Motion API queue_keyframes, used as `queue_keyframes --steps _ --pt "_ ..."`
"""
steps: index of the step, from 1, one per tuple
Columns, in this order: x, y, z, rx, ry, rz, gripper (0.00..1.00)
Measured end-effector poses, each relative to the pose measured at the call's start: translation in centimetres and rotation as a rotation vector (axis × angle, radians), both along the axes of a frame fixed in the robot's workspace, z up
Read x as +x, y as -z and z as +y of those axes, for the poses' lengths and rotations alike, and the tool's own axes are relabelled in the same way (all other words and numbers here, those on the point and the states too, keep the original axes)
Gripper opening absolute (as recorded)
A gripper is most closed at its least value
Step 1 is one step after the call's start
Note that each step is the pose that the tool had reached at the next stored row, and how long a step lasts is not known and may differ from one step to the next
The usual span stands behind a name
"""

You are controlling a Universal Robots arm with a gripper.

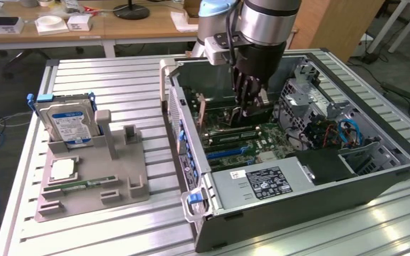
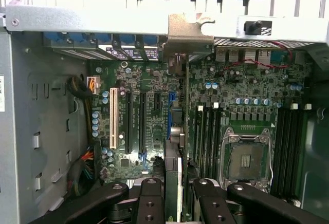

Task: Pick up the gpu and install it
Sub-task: 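Insert the gpu into the slot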

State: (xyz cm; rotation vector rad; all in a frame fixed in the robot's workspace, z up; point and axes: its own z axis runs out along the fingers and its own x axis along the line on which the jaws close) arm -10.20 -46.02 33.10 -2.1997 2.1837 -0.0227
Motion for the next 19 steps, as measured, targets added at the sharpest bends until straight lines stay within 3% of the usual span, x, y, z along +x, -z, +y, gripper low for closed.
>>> queue_keyframes --steps 19 --pt "-0.22 1.0 -0.12 0.0001 0.0 0.0033 0.26"
